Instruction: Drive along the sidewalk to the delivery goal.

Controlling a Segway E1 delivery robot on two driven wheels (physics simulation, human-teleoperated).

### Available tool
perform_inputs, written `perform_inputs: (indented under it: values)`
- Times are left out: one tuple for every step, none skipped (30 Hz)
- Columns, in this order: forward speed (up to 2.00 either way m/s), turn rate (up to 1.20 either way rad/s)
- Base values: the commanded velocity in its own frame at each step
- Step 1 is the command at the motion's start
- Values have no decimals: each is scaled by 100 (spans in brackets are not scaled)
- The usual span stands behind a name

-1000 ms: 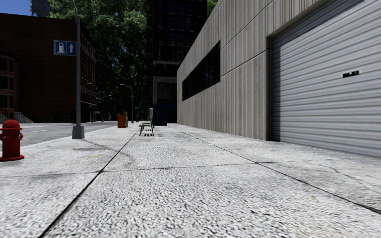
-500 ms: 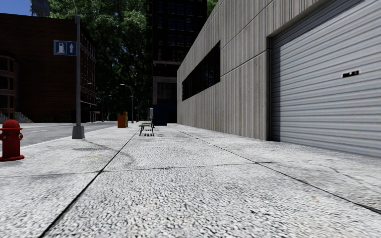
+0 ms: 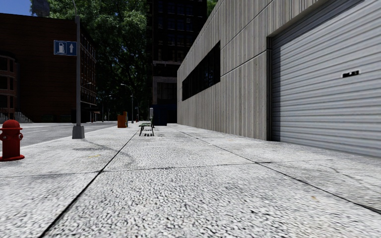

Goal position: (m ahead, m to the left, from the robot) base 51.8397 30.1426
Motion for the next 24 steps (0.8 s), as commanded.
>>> perform_inputs:
  values:
    - [94, 0]
    - [200, 0]
    - [200, 0]
    - [200, 0]
    - [200, 0]
    - [200, 0]
    - [200, 0]
    - [200, 0]
    - [200, 0]
    - [200, 6]
    - [200, 55]
    - [200, 55]
    - [200, 101]
    - [200, 120]
    - [200, 120]
    - [200, 120]
    - [200, 120]
    - [200, 120]
    - [200, 116]
    - [200, 116]
    - [200, 0]
    - [200, 0]
    - [200, 0]
    - [200, 0]
